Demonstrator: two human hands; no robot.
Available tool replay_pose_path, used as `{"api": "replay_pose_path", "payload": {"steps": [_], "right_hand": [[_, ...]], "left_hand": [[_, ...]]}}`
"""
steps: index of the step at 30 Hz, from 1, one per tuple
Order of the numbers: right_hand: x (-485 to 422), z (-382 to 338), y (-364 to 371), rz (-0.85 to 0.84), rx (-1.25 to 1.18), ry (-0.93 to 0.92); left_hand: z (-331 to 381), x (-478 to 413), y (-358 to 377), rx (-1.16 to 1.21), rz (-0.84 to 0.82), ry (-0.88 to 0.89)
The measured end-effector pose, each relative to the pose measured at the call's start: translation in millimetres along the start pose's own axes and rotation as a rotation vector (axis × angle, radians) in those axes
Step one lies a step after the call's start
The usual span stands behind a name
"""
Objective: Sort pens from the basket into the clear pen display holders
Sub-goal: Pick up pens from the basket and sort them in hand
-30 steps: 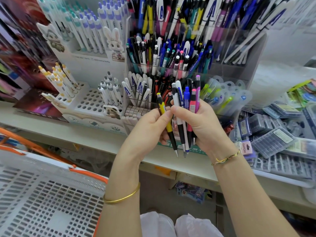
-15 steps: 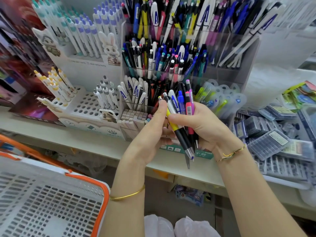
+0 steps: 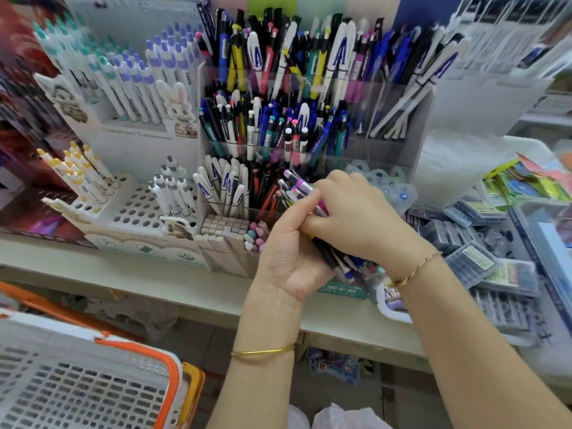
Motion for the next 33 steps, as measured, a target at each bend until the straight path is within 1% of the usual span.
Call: {"api": "replay_pose_path", "payload": {"steps": [1,2,5,7,10,13,16,19,22,24,27,29,31,33], "right_hand": [[2.0,2.4,-2.1,0.026,0.109,0.027],[4.2,4.7,-4.4,0.050,0.165,0.047],[9.9,11.8,-11.3,0.144,0.259,0.099],[13.0,13.9,-15.7,0.200,0.284,0.106],[16.0,18.8,-17.5,0.178,0.253,0.109],[19.6,23.1,-19.5,0.120,0.120,0.068],[23.0,26.4,-25.4,0.116,-0.026,0.030],[22.1,37.0,-40.3,0.221,-0.202,0.000],[18.5,49.7,-62.4,0.384,-0.433,-0.025],[12.1,55.4,-70.6,0.370,-0.564,-0.027],[-1.2,60.7,-72.8,0.247,-0.671,-0.015],[-8.1,62.9,-74.4,0.213,-0.765,-0.007],[-15.9,66.1,-79.0,0.257,-0.851,0.015],[-23.6,71.8,-85.3,0.353,-0.954,0.059]], "left_hand": [[-1.6,-2.5,0.7,0.005,-0.006,-0.019],[-3.0,-4.7,0.9,-0.004,-0.008,-0.033],[-5.1,-10.3,5.5,-0.048,-0.009,-0.066],[-6.4,-14.4,7.6,-0.074,0.004,-0.073],[-10.5,-20.0,10.4,-0.078,0.038,-0.097],[-12.1,-24.1,15.4,-0.066,0.043,-0.127],[-12.2,-29.8,21.5,-0.099,0.026,-0.115],[-13.4,-36.6,25.2,-0.131,0.030,-0.082],[-8.3,-41.2,31.7,-0.232,0.001,0.030],[-5.1,-41.7,37.9,-0.316,0.001,0.088],[3.1,-42.2,44.4,-0.448,0.019,0.155],[10.3,-43.1,47.5,-0.505,0.036,0.181],[17.8,-45.4,49.8,-0.540,0.067,0.194],[27.1,-48.1,50.9,-0.567,0.122,0.214]]}}
Point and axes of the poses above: each hand's wrist, its own x-axis away from the middle knuckle, its own y-axis out of the palm, z = x × y, the point moved 6 cm from there along -x, towards the middle knuckle, and after that the axes turned 5 degrees about -z, right-handed, at the moved point
